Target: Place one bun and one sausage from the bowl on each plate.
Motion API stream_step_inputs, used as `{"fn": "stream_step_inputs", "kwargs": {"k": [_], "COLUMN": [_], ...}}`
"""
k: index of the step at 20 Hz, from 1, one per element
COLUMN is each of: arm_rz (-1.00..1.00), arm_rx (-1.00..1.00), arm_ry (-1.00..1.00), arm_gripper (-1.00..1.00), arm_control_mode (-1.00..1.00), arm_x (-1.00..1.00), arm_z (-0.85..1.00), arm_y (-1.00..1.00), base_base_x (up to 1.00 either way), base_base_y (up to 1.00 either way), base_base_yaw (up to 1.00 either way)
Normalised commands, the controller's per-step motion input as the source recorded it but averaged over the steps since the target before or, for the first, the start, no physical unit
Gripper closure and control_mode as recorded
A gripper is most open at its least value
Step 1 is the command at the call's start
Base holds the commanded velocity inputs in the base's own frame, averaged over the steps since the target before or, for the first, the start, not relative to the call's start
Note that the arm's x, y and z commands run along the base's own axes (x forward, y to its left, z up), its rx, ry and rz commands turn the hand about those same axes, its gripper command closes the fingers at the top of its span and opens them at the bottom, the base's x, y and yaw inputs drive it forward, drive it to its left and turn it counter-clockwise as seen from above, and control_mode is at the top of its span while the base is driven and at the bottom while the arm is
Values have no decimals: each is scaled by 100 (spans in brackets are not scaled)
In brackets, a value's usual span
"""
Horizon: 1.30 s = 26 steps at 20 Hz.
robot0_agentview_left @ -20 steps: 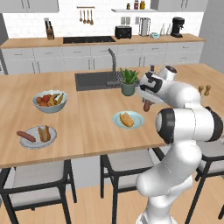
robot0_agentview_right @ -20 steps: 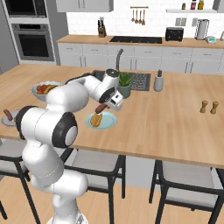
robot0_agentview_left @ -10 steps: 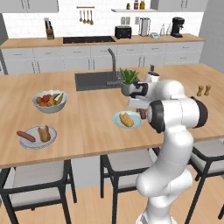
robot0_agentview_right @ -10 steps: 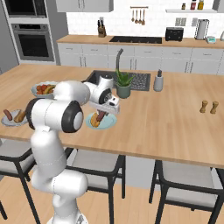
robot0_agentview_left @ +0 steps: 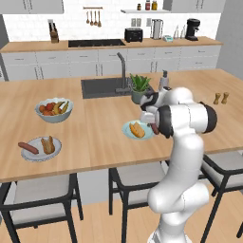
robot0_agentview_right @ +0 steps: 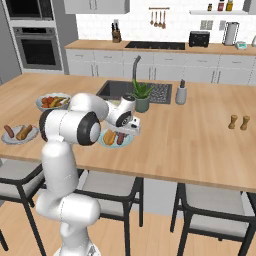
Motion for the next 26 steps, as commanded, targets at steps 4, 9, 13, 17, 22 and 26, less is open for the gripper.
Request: {"fn": "stream_step_inputs", "kwargs": {"k": [4,9,13,17,22,26], "arm_rz": [1,0,0,0,2,0], "arm_rx": [0,0,0,1,0,-1], "arm_ry": [0,0,0,-4,-1,0], "arm_gripper": [100,100,100,-100,-100,-100], "arm_control_mode": [-100,-100,-100,-100,-100,-100], "arm_x": [39,43,36,12,8,9], "arm_z": [-42,-36,-27,-1,5,35], "arm_y": [8,16,0,0,22,60], "base_base_x": [0,0,0,0,0,0], "base_base_y": [0,0,0,0,0,0], "base_base_yaw": [0,0,0,0,0,0]}}
